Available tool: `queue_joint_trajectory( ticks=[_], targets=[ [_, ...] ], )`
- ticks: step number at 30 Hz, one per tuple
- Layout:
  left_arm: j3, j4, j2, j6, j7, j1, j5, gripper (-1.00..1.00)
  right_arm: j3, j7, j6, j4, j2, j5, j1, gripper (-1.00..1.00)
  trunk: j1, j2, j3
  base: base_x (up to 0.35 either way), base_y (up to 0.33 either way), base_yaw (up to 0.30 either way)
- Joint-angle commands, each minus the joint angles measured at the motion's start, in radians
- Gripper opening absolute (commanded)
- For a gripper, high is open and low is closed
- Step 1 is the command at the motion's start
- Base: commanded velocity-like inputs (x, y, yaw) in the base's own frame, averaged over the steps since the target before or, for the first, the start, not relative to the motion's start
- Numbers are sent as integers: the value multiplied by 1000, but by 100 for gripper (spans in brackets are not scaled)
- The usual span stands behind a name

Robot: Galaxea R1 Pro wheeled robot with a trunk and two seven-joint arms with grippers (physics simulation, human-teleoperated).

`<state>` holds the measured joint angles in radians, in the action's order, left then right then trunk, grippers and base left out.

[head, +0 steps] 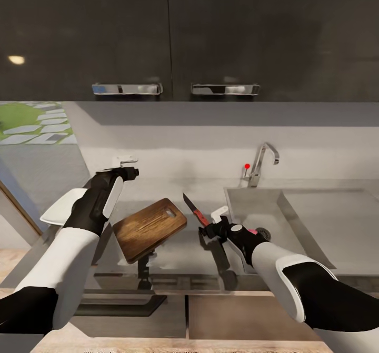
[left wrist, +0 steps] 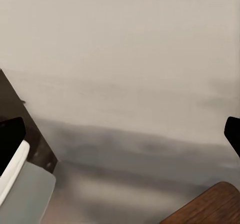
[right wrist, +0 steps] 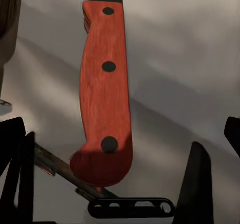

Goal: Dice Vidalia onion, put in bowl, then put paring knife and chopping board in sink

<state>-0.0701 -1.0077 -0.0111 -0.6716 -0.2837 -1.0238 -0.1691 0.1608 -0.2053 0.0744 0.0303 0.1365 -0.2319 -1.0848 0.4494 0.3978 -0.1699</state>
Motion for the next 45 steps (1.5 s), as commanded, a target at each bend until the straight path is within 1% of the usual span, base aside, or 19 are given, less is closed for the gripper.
queue_joint_trajectory(
  ticks=[1,11,20,30,45],
  targets=[
    [-4,-1,-1,-3,-9,-1,-10,100,6,0,4,-1,0,-2,-1,100,1,2,-3,0,0,0],
    [-4,-2,-1,-3,-9,-1,-10,100,6,0,4,-1,1,-1,-1,100,1,2,-14,162,0,0],
    [-4,-3,-1,-3,-9,-1,-10,100,6,0,8,-1,1,-1,-1,100,1,2,-22,27,0,0],
    [-4,-3,-1,-3,-9,-1,-10,100,6,1,10,-1,4,-2,-1,100,1,2,-24,1,0,0],
    [-4,-3,-3,-3,-9,-1,-10,100,7,3,8,-2,18,-3,0,100,1,2,-24,0,0,0]
  ],
)
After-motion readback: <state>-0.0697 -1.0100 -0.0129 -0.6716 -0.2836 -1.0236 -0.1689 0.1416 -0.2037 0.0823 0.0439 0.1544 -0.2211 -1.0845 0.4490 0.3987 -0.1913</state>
